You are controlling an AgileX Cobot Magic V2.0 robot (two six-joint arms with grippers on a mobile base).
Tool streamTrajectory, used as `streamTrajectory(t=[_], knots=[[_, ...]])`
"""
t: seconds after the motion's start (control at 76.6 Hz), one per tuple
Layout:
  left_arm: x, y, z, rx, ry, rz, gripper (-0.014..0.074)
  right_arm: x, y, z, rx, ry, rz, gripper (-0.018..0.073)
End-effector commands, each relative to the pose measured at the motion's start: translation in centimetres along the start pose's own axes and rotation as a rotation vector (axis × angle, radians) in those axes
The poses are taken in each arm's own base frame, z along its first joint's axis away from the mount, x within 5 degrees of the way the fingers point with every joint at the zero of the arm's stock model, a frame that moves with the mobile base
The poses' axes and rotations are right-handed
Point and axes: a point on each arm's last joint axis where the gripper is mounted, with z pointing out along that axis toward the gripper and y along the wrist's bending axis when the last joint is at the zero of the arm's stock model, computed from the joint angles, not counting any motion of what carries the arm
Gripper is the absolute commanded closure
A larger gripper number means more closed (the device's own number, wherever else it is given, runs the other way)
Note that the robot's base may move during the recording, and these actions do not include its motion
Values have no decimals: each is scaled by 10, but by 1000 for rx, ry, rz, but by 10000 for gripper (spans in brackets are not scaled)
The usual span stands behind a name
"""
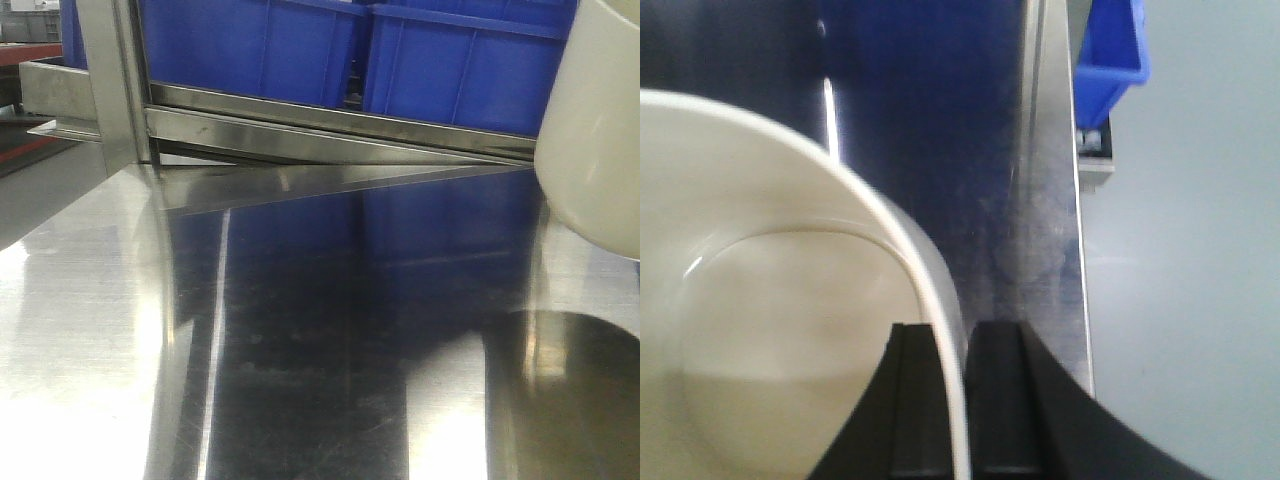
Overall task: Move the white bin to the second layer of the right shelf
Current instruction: 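Lift the white bin off the table with the right gripper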
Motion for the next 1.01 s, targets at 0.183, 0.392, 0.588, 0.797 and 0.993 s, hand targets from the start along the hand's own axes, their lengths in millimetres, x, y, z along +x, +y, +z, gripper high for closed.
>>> streamTrajectory(t=[0.183,0.392,0.588,0.797,0.993], knots=[[4,0,1,1,-63,-5,512,28,-5,-44,-42,-335,-7,531],[4,0,1,1,-63,-5,512,53,-9,-66,-53,-417,-6,531],[4,0,1,1,-63,-5,512,58,-10,-74,-55,-432,-6,531],[4,0,1,1,-63,-5,512,58,-10,-74,-55,-432,-6,531],[4,0,1,1,-63,-5,512,58,-10,-74,-55,-432,-6,531]])
